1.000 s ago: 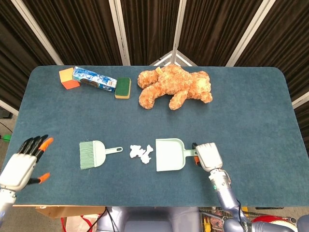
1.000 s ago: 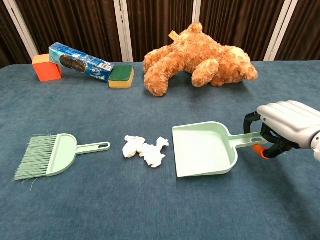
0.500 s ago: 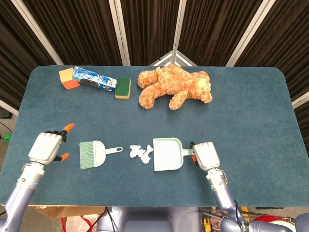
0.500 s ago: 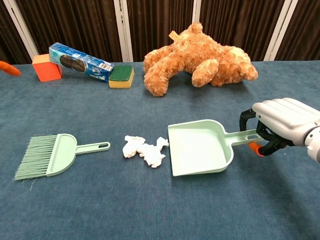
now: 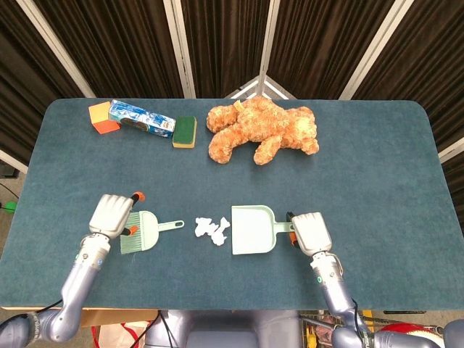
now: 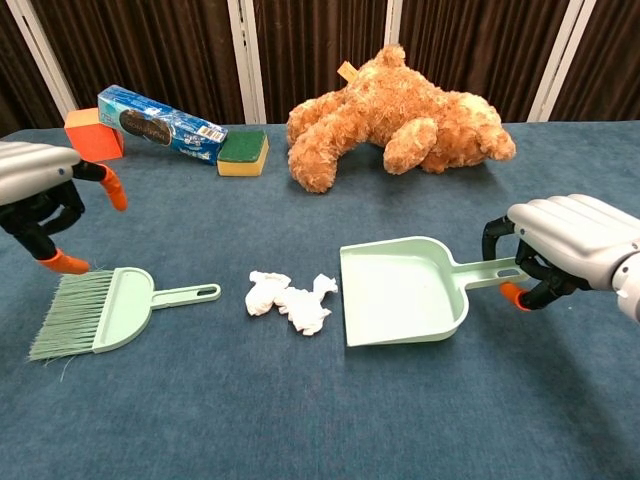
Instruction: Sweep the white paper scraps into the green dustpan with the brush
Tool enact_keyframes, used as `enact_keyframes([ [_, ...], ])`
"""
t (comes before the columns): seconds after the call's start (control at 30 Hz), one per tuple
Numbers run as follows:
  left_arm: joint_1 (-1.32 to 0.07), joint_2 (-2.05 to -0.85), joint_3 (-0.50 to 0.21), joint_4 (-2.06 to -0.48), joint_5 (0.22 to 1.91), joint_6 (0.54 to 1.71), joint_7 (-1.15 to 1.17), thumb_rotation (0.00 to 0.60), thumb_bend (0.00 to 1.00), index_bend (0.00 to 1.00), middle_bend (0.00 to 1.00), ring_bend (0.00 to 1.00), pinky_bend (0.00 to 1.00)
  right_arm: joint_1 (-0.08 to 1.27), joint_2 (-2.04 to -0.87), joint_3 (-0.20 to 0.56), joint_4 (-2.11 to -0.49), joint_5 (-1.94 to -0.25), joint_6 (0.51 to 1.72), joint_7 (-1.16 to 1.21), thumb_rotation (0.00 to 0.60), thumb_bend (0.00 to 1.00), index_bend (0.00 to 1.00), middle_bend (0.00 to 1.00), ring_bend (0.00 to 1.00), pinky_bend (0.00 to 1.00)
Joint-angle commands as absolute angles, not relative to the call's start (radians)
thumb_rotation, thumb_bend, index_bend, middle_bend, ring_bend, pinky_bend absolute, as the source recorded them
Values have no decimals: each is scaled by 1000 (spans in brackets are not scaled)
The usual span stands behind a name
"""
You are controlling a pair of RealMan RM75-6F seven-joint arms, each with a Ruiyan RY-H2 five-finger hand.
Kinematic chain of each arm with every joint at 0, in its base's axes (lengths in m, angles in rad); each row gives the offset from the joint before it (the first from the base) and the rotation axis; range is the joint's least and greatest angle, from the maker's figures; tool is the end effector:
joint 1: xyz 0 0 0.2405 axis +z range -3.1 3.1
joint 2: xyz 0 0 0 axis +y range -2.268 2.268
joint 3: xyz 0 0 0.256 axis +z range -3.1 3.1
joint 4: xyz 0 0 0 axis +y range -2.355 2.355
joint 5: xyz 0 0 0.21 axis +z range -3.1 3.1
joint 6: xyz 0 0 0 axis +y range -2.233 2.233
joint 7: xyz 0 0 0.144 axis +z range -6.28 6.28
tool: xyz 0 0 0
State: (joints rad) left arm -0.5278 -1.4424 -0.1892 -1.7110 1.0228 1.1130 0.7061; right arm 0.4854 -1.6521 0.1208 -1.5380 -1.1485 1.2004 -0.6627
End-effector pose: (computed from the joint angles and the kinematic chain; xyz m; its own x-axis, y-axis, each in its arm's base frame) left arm -0.1907 0.2976 0.0244 0.5719 0.2186 0.7907 0.8191 -0.2040 -0.5361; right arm -0.1929 -0.2746 -0.0282 0.5538 -0.1850 0.8119 -0.8284 -0.2206 0.5148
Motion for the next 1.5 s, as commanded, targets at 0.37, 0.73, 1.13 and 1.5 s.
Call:
enact_keyframes([
  [0.37,-636,-1557,-219,-1725,732,1156,863,600,243,450,1000,1000,1000,481,-1652,115,-1517,-1153,1205,-644,600,520,593,924,895,911],
  [0.73,-689,-1656,-215,-1677,624,1189,882,600,334,446,1000,1000,1000,477,-1648,112,-1503,-1156,1202,-629,600,523,593,924,895,911],
  [1.13,-720,-1711,-213,-1645,562,1221,882,600,365,452,1000,1000,1000,479,-1638,116,-1488,-1152,1187,-610,600,524,593,924,895,911],
  [1.5,-727,-1726,-196,-1619,544,1219,865,600,396,505,1000,1000,1000,478,-1642,111,-1475,-1154,1186,-606,600,524,593,924,895,911],
])
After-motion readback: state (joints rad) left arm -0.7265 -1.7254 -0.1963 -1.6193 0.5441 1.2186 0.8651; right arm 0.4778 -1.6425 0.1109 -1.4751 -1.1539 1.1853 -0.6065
